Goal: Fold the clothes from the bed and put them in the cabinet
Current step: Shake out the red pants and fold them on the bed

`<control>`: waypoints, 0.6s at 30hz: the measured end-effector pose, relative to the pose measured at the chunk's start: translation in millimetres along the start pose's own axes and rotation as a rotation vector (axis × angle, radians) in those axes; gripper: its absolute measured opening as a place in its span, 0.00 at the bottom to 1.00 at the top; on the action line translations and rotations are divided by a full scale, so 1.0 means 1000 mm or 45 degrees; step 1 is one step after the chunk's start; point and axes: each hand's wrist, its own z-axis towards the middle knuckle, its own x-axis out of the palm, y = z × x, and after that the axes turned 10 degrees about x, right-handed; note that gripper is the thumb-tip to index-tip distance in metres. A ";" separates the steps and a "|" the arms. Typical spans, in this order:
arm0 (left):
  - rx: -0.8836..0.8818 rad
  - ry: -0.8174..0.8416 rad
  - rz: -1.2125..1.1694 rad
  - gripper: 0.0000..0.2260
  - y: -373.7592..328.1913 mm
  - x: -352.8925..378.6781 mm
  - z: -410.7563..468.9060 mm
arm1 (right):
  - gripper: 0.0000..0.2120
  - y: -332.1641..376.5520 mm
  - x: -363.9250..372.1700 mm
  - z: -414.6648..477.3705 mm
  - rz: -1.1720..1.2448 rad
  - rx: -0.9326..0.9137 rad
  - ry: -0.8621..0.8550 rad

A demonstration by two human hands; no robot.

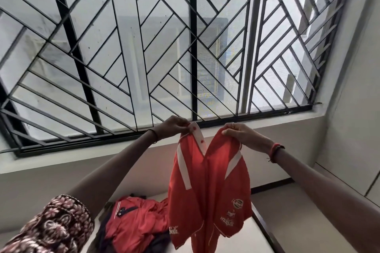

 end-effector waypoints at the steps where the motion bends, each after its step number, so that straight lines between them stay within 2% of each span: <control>1: -0.010 -0.015 -0.021 0.08 0.001 0.000 0.001 | 0.05 0.002 0.001 0.001 -0.057 -0.022 -0.036; 4: -0.060 -0.038 -0.090 0.08 -0.002 0.002 0.005 | 0.10 0.009 0.006 0.008 -0.318 -0.151 -0.205; 6: -0.113 -0.053 -0.177 0.07 -0.005 0.001 0.007 | 0.08 0.015 0.010 0.011 -0.520 -0.289 -0.358; 9: -0.175 -0.091 -0.323 0.07 -0.012 -0.001 0.010 | 0.06 0.023 0.015 0.013 -0.624 -0.522 -0.520; 13: -0.133 -0.109 -0.377 0.11 -0.021 -0.006 0.015 | 0.08 0.037 0.018 0.016 -0.695 -0.694 -0.604; 18: -0.138 -0.146 -0.398 0.04 -0.034 -0.012 0.019 | 0.05 0.056 0.020 0.025 -0.722 -0.911 -0.615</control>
